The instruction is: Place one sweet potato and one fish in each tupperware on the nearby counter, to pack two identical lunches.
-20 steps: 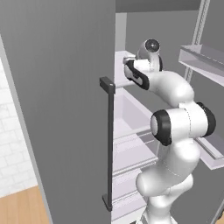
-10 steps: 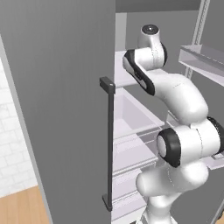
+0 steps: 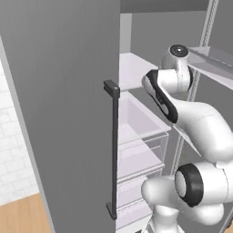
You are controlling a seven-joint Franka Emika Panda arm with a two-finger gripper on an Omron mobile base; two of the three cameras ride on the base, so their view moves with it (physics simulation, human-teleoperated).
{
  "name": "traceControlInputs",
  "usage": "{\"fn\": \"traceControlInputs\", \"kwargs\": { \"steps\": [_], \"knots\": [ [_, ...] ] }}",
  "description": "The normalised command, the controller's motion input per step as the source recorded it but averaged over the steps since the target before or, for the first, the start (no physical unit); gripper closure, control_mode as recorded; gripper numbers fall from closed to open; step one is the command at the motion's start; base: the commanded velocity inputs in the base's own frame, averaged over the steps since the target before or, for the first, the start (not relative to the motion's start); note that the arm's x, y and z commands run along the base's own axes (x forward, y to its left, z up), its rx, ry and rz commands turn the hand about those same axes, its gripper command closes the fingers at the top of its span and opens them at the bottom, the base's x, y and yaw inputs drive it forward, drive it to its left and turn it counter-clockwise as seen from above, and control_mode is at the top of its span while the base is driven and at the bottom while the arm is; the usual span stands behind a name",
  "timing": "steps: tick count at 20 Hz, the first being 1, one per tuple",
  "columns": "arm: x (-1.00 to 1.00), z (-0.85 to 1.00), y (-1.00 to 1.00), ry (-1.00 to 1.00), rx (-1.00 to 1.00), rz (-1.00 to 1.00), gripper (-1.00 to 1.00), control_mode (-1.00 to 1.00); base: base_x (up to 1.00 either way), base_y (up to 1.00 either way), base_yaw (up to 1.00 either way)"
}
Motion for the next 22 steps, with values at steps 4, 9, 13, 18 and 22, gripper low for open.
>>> {"fn": "traceControlInputs", "kwargs": {
  "steps": [4, 9, 13, 18, 22],
  "knots": [
    [-1.00, 0.09, 0.00, 0.00, 0.00, 0.03, 1.00, -1.00, 0.00, 0.00, 0.00],
    [-1.00, -0.09, 0.14, 0.01, -0.01, 0.03, 1.00, -1.00, 0.00, 0.00, 0.00],
    [-1.00, -0.27, 0.30, 0.00, -0.06, 0.01, 1.00, -1.00, 0.00, 0.00, 0.00],
    [-1.00, -0.25, 0.13, 0.00, -0.04, 0.05, 1.00, -1.00, 0.00, 0.00, 0.00],
    [-1.00, -0.27, 0.01, 0.00, -0.01, 0.05, 1.00, -1.00, 0.00, 0.00, 0.00]
  ]
}}
